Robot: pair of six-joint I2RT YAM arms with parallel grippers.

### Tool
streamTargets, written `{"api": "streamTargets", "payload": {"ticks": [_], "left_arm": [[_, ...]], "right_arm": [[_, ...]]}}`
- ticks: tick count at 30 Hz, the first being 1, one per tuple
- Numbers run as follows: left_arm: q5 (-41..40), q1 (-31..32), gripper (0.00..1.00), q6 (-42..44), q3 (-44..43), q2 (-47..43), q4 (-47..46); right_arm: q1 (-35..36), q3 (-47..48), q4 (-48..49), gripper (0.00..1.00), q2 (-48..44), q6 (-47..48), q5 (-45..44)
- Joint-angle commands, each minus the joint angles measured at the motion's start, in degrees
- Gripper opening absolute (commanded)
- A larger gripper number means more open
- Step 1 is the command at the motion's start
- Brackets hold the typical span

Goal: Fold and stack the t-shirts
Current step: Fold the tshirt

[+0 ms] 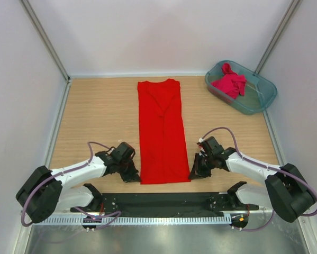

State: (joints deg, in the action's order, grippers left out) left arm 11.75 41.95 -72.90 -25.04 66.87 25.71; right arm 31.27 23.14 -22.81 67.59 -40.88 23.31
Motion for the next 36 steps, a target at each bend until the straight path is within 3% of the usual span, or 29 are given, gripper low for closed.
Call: {"api": "streamTargets", "payload": {"ticks": [1, 5, 9, 19, 26, 36], "left_arm": [[-2.25, 1.11, 0.00, 2.50, -3.78, -1.39, 4.86], [-5.67, 1.20, 0.00, 5.66, -11.77, -1.40, 10.74], [-10.16, -0.64, 0.00, 12.85, -23.02, 2.64, 15.85], [-7.62, -16.72, 0.00, 29.02, -44.47, 24.25, 17.35], [-4.11, -21.03, 0.00, 32.91, -56.08, 37.36, 18.14], [-2.43, -23.94, 0.00, 33.96, -66.36, 46.15, 19.63]], "right_arm": [[-0.06, 1.81, -6.01, 0.01, -1.05, 1.68, -3.18], [-0.59, 12.16, -9.53, 0.01, -1.85, 2.03, -5.03], [-3.40, 22.46, -12.25, 0.01, 4.89, 5.18, -5.29], [-11.93, 46.02, -14.81, 0.01, 26.87, 15.29, -3.62], [-14.74, 62.00, -18.06, 0.01, 41.80, 17.59, -2.83], [-15.80, 71.25, -19.82, 0.01, 50.52, 17.68, -0.37]]}}
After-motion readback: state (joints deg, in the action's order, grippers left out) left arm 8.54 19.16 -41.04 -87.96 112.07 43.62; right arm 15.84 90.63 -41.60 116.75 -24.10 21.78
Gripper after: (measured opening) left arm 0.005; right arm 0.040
